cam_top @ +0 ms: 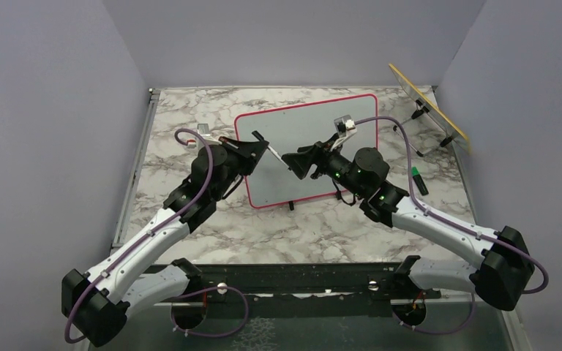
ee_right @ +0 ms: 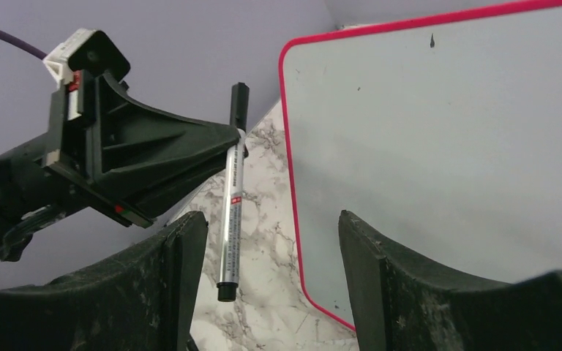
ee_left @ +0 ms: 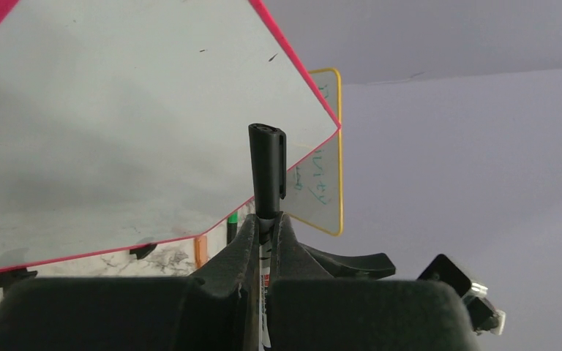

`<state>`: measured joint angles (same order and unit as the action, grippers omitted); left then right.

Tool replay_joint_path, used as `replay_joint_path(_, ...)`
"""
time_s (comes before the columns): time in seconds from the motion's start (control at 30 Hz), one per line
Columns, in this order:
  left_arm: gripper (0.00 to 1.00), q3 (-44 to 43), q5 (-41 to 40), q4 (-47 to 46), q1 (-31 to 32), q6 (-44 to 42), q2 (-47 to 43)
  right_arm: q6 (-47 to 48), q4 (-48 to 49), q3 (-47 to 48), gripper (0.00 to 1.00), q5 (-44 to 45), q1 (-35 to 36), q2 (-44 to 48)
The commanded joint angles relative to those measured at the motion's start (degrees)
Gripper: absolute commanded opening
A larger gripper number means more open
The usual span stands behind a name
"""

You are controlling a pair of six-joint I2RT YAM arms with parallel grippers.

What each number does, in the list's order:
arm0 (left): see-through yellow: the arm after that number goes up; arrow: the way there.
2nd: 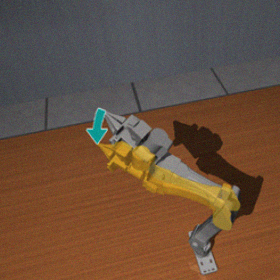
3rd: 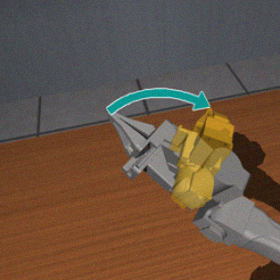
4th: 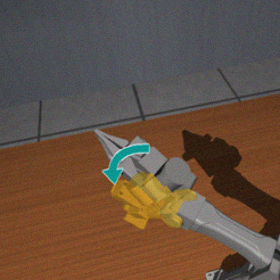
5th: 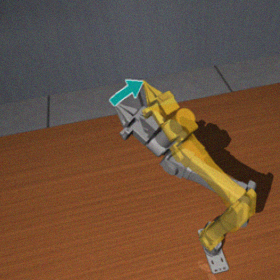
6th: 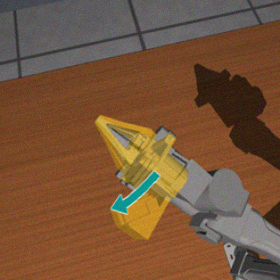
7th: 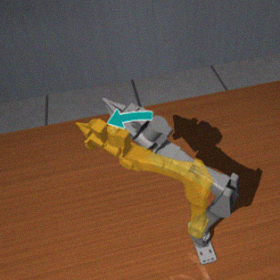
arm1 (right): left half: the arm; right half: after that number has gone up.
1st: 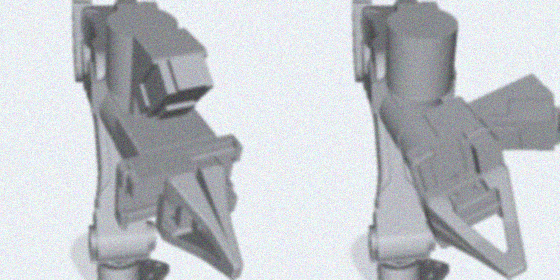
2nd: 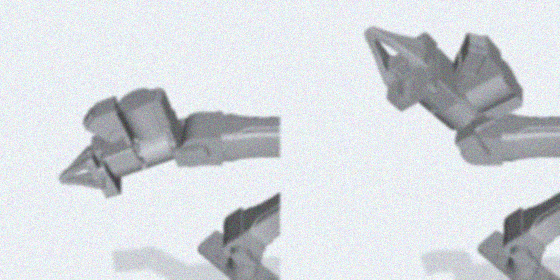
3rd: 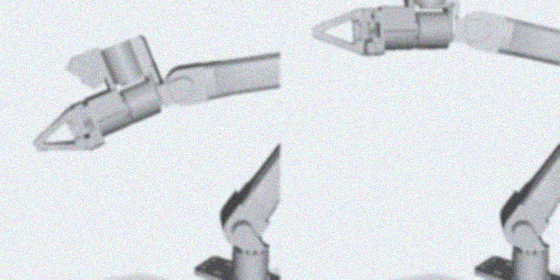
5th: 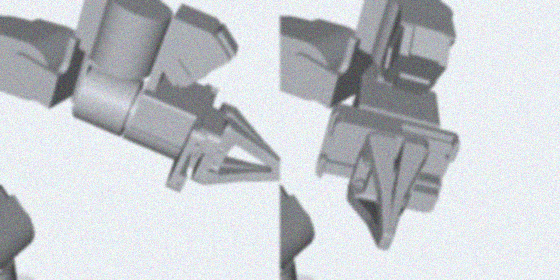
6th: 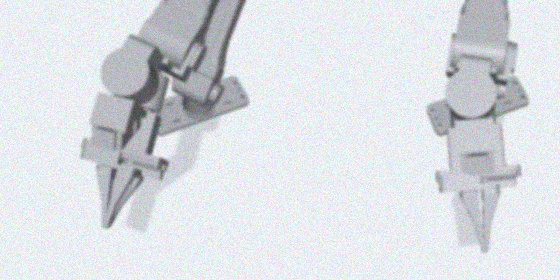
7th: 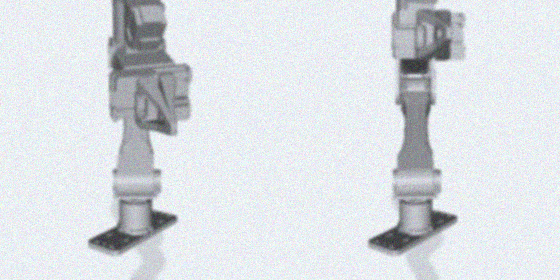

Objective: Write a sentence on the whiteboard
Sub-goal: Pick up the whiteboard marker at the center of the board.

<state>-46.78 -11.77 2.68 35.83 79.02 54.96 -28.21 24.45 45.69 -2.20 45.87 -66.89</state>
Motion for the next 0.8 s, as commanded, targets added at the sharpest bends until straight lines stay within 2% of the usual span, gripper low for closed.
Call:
replay_joint_path(0.0, 0.00, -0.1, -5.2, -5.2, 1.9, 2.5, 0.8, -2.4, 2.1, 2.6, 0.69, -1.8, 0.8, -1.8)
replay_joint_path(0.33, 0.00, 0.2, -5.7, -7.9, 3.5, 3.9, 3.1, -4.3, 4.5, 2.6, 0.55, -1.7, 1.3, -3.4)
replay_joint_path(0.53, 0.00, 0.6, -6.0, -9.2, 4.0, 5.0, 3.5, -5.0, 6.4, 1.7, 0.41, -1.3, 1.4, -3.8)
replay_joint_path(0.77, 0.00, 1.4, -6.5, -10.0, 4.8, 6.2, 3.9, -5.3, 7.5, 0.9, 0.31, 0.2, 1.4, -3.5)
